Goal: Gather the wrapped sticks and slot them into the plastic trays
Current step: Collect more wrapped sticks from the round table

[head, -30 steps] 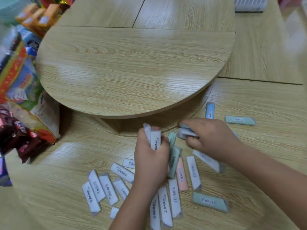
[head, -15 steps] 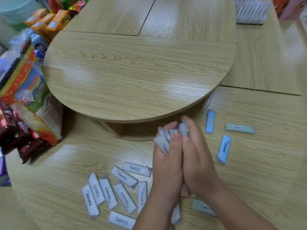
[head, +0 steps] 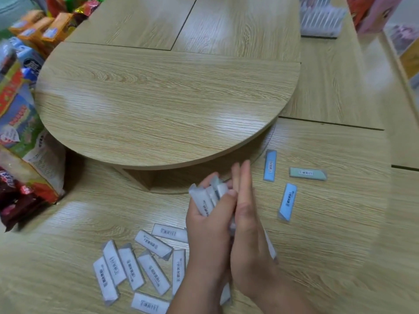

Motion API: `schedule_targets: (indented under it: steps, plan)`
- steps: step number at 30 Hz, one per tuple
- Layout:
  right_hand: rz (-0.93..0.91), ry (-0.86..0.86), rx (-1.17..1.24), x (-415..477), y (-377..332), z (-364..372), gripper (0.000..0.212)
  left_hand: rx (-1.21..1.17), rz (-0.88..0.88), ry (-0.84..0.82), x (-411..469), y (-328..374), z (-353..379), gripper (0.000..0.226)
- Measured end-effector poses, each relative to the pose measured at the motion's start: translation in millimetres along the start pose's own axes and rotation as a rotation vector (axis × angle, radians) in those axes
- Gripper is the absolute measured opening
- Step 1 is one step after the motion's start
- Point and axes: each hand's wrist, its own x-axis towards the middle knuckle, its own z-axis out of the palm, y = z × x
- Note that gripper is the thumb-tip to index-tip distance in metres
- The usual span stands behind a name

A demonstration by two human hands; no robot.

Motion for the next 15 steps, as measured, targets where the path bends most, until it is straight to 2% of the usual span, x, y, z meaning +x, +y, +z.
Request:
schedule_targets:
  steps: [4,8,9,11,13,15]
  plan:
    - [0.072,0.009,0.201,-2.7,5.7,-2.9,0.058,0.177,0.108,0.081,4.1,-2.9,2.4,0.029]
    - [0.041,-0.075,0.269,-3.9,9.9,-29.4,0.056,0.234,0.129,0.121,4.4,-7.2,6.9,0.032]
    - [0.040,-0.052,0.192,-0.3,11.3,-42.7,0.056,0.240,0.132,0.105,4.9,-7.1,7.7,0.032]
    - [0.002,0.040,-0.130,15.0,17.3,-79.3,0.052,0.265,0.147,0.075,5.5,-3.7,7.0,0.031]
    - [-0.075,0.017,-0.649,38.9,24.2,-124.3,0.049,0.307,0.176,0.069,6.7,0.4,3.0,0.031]
    - [-0.120,-0.089,-1.122,66.1,33.9,-164.8,0.051,0.335,0.195,0.068,6.9,6.5,-1.7,0.030]
